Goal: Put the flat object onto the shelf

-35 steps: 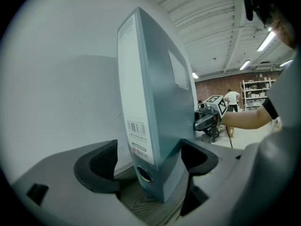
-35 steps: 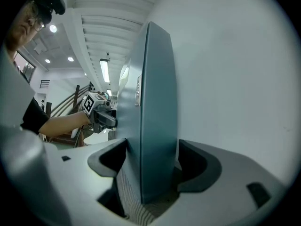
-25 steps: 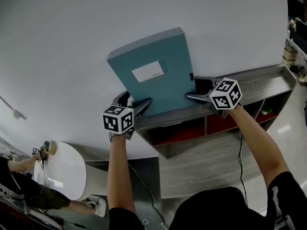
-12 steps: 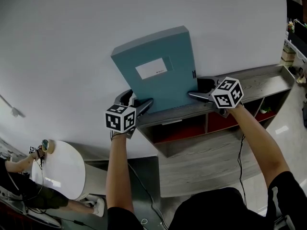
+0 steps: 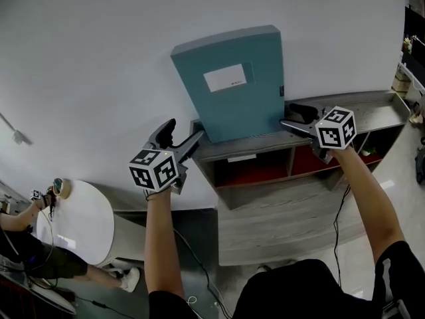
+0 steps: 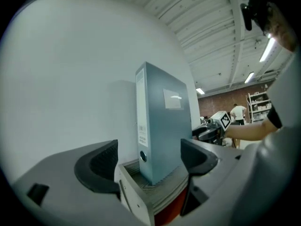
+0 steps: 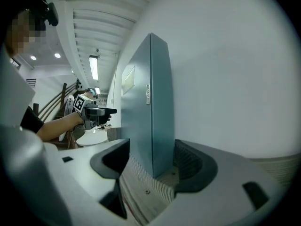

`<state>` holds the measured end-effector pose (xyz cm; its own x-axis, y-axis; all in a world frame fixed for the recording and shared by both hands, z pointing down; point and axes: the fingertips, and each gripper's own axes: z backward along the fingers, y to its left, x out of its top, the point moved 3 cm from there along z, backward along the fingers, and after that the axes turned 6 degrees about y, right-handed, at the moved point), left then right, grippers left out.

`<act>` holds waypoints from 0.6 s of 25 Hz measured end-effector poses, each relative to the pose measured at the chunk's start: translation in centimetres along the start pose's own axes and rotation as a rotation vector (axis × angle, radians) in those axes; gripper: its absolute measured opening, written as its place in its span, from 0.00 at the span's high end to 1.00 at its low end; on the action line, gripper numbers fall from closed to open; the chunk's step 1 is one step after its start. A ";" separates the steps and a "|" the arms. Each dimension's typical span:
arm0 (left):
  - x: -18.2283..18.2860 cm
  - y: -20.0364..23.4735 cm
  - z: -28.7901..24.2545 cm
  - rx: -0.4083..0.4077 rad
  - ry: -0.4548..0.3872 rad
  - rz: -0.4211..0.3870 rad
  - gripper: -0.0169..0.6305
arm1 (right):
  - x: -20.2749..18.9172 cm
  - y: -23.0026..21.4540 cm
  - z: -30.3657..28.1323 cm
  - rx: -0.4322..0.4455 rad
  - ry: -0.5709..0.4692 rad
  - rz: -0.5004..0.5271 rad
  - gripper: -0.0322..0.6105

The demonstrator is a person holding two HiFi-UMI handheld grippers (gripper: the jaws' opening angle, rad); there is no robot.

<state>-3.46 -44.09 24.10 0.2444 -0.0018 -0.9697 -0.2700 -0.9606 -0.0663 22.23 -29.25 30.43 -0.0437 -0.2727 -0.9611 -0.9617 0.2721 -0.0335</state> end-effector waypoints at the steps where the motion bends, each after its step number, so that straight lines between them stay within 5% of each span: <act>1: -0.3 -0.1 0.9 -0.001 -0.032 0.022 0.35 | -0.3 0.2 0.7 -0.012 0.001 -0.005 0.49; 8: -6.6 -0.5 7.4 0.053 -0.208 0.226 0.35 | -2.9 4.1 6.6 -0.053 -0.008 -0.039 0.49; 15: -13.1 -6.9 11.4 0.060 -0.245 0.301 0.35 | -8.5 6.1 13.2 -0.162 -0.092 -0.212 0.53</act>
<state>-15.39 -34.31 34.55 -0.0816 -0.2073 -0.9749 -0.3514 -0.9093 0.2228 20.30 -13.07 34.73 0.1804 -0.2212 -0.9584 -0.9778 0.0653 -0.1991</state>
